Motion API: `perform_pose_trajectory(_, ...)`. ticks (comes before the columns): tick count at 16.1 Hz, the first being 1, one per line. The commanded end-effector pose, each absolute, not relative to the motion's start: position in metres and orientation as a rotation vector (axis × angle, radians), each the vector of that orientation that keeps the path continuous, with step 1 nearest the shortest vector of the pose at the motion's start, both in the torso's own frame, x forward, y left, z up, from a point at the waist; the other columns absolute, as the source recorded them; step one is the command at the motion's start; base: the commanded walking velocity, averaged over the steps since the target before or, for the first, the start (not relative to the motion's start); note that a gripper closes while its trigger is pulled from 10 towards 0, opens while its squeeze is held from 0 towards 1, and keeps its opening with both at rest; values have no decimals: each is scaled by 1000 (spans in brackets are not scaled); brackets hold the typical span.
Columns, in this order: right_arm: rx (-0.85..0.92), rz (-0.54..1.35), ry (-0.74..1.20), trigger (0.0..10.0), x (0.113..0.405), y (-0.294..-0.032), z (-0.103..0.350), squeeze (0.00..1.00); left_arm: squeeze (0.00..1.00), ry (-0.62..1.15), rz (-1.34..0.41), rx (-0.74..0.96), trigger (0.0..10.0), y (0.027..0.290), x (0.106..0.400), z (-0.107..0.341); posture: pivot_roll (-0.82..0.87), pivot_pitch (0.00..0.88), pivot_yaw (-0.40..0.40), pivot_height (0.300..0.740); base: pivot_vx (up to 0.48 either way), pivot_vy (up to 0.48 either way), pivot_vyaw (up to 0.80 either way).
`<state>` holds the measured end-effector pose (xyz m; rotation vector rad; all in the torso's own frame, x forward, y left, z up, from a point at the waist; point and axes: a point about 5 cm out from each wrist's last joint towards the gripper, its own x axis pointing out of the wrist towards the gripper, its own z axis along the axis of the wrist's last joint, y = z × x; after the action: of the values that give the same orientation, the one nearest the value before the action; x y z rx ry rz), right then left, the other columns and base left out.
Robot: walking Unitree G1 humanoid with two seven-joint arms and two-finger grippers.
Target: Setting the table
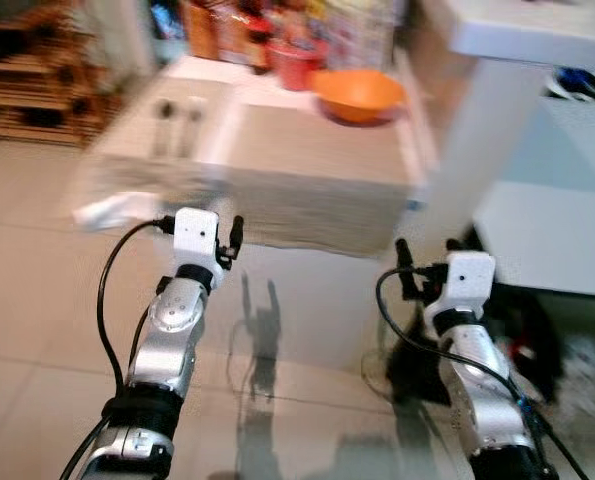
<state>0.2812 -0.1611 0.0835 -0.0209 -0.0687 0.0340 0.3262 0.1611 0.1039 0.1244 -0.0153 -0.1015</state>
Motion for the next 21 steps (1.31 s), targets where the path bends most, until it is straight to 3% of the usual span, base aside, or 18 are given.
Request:
perform_pose_trajectory(1, -11, 40, -57, 10000, 279, -160, 80, 0, 0, 14, -101, 152, 10000, 166, 325, 99, 68, 0, -18, 740, 0, 480, 0)
perform_pose_trajectory(5, -18, 42, -55, 10000, 279, -160, 78, 0, 0, 11, -102, 182, 10000, 165, 325, 99, 68, 0, -16, 740, 0, 480, 0)
perform_pose_trajectory(9, -70, -22, -119, 10000, 282, -169, 89, 0, 0, -9, -140, 189, 10000, 157, 329, 105, 62, 0, -7, 740, 0, 0, 0)
perform_pose_trajectory(21, -128, -57, -182, 10000, 285, -174, 97, 0, 0, -89, -152, 108, 10000, 143, 328, 119, 63, 0, -13, 740, 473, 0, 0)
